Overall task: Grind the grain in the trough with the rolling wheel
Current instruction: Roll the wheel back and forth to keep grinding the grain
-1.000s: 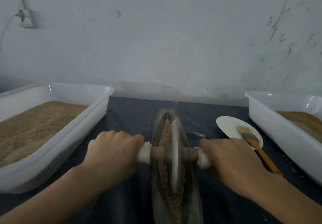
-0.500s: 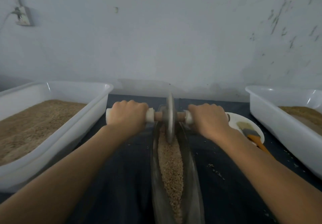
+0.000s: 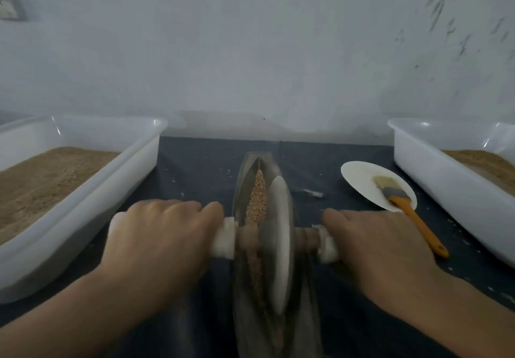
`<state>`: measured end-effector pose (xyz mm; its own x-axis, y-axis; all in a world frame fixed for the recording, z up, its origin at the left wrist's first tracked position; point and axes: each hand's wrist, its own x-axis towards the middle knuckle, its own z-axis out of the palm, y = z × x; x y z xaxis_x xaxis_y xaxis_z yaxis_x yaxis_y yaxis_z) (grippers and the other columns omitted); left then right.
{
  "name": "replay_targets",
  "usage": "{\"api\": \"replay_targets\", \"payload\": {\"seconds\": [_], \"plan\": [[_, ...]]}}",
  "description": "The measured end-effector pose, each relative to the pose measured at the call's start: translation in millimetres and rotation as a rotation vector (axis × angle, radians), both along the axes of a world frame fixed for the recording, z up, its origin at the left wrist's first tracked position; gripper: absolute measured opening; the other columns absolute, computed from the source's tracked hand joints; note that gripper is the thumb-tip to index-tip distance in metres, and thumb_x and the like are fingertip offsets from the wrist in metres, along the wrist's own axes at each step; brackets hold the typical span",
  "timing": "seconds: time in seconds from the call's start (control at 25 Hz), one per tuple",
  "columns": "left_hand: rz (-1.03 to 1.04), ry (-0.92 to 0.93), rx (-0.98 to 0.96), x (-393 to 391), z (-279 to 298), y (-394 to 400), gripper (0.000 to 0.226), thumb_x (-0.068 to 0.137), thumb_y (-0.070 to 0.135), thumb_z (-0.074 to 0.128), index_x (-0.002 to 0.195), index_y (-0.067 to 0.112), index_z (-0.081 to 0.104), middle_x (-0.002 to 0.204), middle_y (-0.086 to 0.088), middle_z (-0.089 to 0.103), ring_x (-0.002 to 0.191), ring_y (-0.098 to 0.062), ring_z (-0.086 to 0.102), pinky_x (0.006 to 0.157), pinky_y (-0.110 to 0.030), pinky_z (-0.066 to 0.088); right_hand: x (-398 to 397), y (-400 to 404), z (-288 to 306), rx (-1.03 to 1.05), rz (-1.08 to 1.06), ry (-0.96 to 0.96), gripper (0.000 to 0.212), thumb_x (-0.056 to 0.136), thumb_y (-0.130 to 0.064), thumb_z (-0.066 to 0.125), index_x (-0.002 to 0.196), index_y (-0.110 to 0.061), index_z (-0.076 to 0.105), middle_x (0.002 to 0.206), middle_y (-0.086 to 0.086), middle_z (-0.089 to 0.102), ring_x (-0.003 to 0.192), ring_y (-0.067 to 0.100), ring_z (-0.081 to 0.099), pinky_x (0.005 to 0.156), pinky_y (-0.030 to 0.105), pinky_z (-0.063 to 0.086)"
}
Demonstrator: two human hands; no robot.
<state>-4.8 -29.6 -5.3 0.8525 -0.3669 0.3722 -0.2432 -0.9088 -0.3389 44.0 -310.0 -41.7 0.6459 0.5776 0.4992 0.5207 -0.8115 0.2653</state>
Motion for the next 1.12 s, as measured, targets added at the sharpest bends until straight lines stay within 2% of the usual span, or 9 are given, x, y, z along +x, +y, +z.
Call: {"api": "replay_targets", "payload": {"seconds": [0.12,0.24,0.36,0.48,0.56,0.64,0.76,0.88,1.12], "plan": [[0.16,-0.048,-0.039,74,0,-5,0.027,0.081,0.041,0.06,0.081,0.031,0.034,0.077,0.009,0.056,0.069,-0.017,0.057,0.056,-0.03,0.036,52,25,18,-0.033,-0.161,0.006,0.041,0.067,-0.033,0.076,0.078,-0.026,0.038,0.068,0.0,0.061,0.056,0.028,0.057,0.047,0.033,0.033],[0.204,-0.036,-0.066,119,11,-7,0.018,0.086,0.036,0.053,0.082,0.029,0.037,0.089,0.001,0.064,0.081,-0.027,0.062,0.062,-0.033,0.037,92,47,43,-0.03,-0.285,0.093,0.022,0.083,-0.034,0.063,0.094,-0.023,0.048,0.089,0.005,0.066,0.078,0.032,0.06,0.059,0.033,0.03],[0.152,0.017,-0.116,98,9,-6,0.017,0.084,0.038,0.056,0.084,0.031,0.041,0.088,0.002,0.064,0.082,-0.026,0.062,0.065,-0.032,0.041,71,33,38,-0.066,-0.223,0.158,0.026,0.081,-0.036,0.065,0.09,-0.025,0.044,0.087,0.003,0.064,0.076,0.03,0.06,0.059,0.034,0.036],[-0.007,0.029,-0.122,25,-6,5,0.038,0.067,0.038,0.074,0.076,0.035,0.037,0.066,0.012,0.054,0.059,-0.012,0.056,0.054,-0.032,0.048,5,10,20,-0.063,0.001,0.021,0.057,0.053,-0.041,0.08,0.075,-0.033,0.028,0.056,-0.007,0.052,0.044,0.015,0.049,0.041,0.032,0.04],[-0.179,-0.084,-0.132,-11,-7,8,0.053,0.045,0.034,0.083,0.07,0.033,0.037,0.054,0.011,0.043,0.043,-0.012,0.045,0.04,-0.025,0.033,-17,-1,23,-0.02,0.015,0.056,0.063,0.041,-0.044,0.076,0.074,-0.037,0.023,0.051,-0.011,0.043,0.039,0.012,0.046,0.037,0.03,0.039],[-0.168,-0.109,-0.107,-16,-5,9,0.06,0.037,0.031,0.084,0.068,0.032,0.032,0.051,0.01,0.04,0.038,-0.016,0.041,0.042,-0.019,0.017,-15,-4,22,-0.109,-0.159,0.316,0.048,0.058,-0.051,0.07,0.078,-0.049,0.026,0.06,-0.014,0.043,0.054,0.008,0.05,0.052,0.036,0.047],[0.017,-0.08,0.046,32,0,-3,0.05,0.061,0.041,0.077,0.076,0.034,0.029,0.064,0.01,0.052,0.053,-0.015,0.051,0.047,-0.025,0.02,12,9,16,-0.071,-0.233,0.207,0.043,0.064,-0.051,0.07,0.079,-0.042,0.032,0.06,-0.01,0.051,0.053,0.015,0.053,0.05,0.031,0.041],[0.177,0.001,-0.06,104,4,-4,0.019,0.082,0.04,0.057,0.081,0.031,0.041,0.084,0.003,0.063,0.077,-0.024,0.061,0.06,-0.032,0.036,66,34,35,-0.051,-0.285,0.102,0.031,0.075,-0.044,0.067,0.082,-0.029,0.04,0.075,0.0,0.063,0.065,0.028,0.057,0.054,0.032,0.032],[0.122,0.091,-0.233,92,-8,8,0.019,0.081,0.042,0.059,0.078,0.034,0.043,0.07,0.012,0.052,0.063,-0.013,0.051,0.056,-0.028,0.033,50,38,53,-0.149,-0.214,0.127,0.021,0.08,-0.032,0.066,0.091,-0.026,0.049,0.085,0.001,0.063,0.074,0.026,0.059,0.058,0.033,0.034]]}}
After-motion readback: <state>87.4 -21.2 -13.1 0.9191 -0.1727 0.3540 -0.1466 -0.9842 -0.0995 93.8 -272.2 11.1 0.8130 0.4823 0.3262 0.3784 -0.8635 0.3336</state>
